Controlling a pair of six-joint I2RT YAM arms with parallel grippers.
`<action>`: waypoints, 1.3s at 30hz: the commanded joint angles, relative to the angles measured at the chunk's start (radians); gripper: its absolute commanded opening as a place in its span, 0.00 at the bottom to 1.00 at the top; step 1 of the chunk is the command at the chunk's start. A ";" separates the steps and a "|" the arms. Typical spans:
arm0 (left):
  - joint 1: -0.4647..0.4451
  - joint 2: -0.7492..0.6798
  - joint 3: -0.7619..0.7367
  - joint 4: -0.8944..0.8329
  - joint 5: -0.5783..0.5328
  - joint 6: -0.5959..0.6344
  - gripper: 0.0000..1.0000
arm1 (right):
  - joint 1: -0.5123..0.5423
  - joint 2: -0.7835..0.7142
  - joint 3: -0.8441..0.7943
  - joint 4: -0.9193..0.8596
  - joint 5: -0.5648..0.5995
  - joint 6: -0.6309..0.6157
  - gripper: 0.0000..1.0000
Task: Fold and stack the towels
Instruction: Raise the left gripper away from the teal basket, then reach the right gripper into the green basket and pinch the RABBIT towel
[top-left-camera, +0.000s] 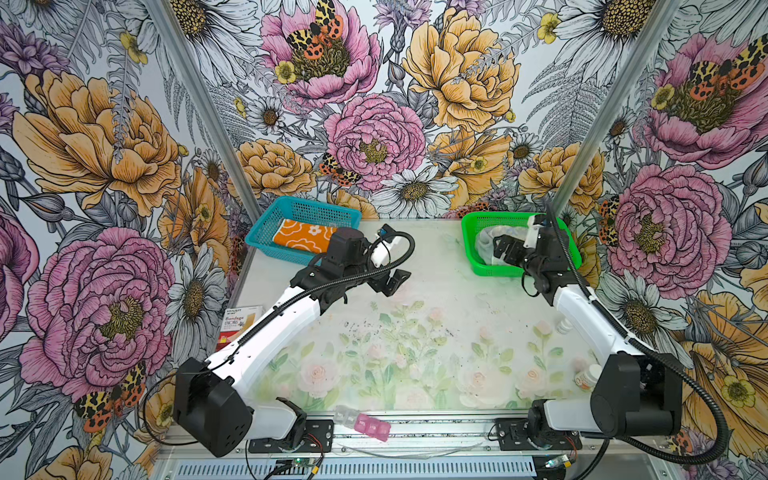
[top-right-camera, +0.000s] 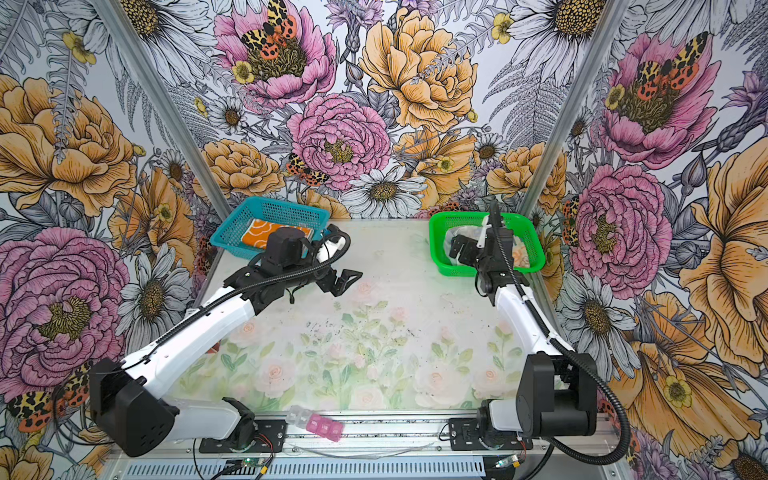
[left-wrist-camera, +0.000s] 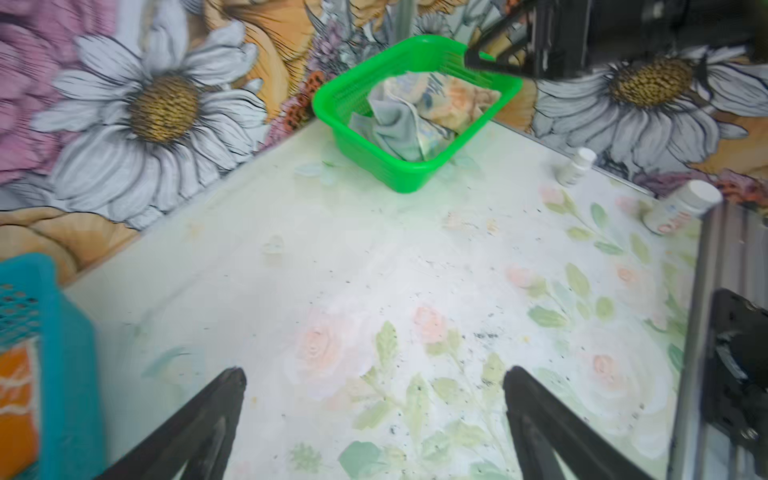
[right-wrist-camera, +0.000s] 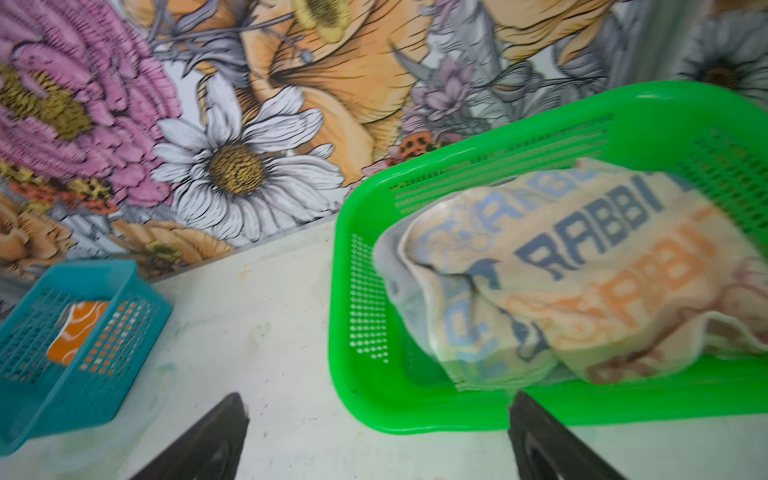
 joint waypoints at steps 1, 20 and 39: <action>-0.038 0.026 0.009 0.128 0.100 -0.004 0.99 | -0.050 0.111 0.088 -0.121 -0.029 0.032 0.99; -0.073 0.043 -0.005 0.132 0.061 -0.002 0.99 | -0.100 0.574 0.430 -0.120 -0.174 0.113 0.77; -0.061 0.057 0.007 0.133 0.088 -0.022 0.99 | -0.104 0.575 0.502 -0.127 -0.199 0.100 0.00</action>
